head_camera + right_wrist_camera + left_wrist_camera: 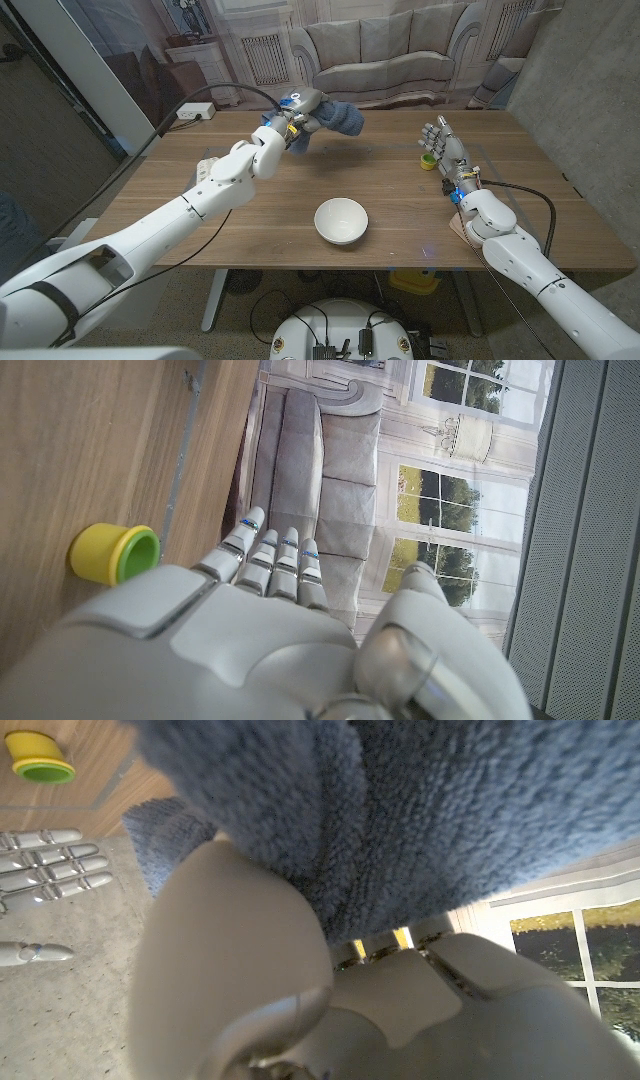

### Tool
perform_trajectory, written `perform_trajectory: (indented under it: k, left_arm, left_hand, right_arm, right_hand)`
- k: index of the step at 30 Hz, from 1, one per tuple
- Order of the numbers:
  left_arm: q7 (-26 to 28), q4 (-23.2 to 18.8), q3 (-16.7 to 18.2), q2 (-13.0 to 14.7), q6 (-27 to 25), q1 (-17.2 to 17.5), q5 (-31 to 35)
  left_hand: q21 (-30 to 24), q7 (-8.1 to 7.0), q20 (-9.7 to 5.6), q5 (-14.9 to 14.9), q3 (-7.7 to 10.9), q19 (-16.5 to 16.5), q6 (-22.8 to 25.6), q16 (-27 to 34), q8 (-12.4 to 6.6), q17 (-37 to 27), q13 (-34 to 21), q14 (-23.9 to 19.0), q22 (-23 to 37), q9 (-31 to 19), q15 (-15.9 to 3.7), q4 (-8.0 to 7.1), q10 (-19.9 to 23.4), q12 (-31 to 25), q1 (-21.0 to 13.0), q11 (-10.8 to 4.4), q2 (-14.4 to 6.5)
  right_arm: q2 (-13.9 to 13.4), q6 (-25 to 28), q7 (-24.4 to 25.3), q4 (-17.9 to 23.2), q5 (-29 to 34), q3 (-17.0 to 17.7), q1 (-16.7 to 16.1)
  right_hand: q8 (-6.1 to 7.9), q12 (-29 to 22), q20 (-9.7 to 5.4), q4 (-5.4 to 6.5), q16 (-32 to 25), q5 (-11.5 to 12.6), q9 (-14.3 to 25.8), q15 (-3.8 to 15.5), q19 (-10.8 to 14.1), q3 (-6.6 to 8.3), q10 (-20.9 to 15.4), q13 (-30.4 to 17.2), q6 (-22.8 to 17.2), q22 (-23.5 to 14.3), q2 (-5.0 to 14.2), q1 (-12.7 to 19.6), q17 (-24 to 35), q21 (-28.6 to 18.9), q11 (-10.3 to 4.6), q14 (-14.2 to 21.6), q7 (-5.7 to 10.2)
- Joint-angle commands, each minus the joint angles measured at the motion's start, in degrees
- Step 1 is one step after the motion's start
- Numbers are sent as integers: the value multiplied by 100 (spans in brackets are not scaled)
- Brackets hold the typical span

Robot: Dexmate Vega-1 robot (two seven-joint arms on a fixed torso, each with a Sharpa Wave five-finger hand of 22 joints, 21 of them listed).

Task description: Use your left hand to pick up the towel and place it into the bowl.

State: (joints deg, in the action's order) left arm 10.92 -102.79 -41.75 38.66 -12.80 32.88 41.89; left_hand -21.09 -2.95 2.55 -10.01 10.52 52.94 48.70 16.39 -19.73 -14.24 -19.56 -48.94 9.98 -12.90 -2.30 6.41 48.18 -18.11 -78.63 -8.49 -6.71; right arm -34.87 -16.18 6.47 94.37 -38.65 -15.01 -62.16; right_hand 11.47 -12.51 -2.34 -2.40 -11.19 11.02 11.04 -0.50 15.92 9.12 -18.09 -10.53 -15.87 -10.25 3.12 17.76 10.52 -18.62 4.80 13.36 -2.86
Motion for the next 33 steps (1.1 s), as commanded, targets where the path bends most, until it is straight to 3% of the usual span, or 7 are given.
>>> perform_trajectory:
  k: [1,10,33]
  left_arm:
    - [283,196,179,67,573,52,-198]
    - [425,282,349,101,1147,187,-635]
    - [527,-91,617,374,1492,669,-604]
  left_hand:
    - [-27,23,-846,-42,179,881,80,13,-69,-25,-14,-433,15,-20,-950,-139,63,-7,18,13,-53]
    - [-27,20,-853,-39,188,896,147,22,-93,-28,-20,-516,15,-19,-961,-150,119,3,43,8,-54]
    - [-19,23,-869,-37,207,910,187,-23,-103,-38,-52,-542,16,-19,-951,-158,175,50,87,-18,-37]
  right_arm:
    - [26,25,36,-13,25,-5,34]
    - [29,7,61,-20,35,18,28]
    - [10,80,88,56,23,21,17]
  right_hand:
    - [-6,19,-61,-23,24,-17,10,-26,40,4,-30,-24,-43,-26,20,14,15,8,-3,22,1]
    - [-5,19,-59,-27,24,-19,10,-25,46,3,-32,-24,-46,-27,23,13,16,19,-1,21,-2]
    - [-6,18,-59,-36,25,-23,10,-26,60,0,-36,-24,-45,-28,30,12,17,49,0,21,4]
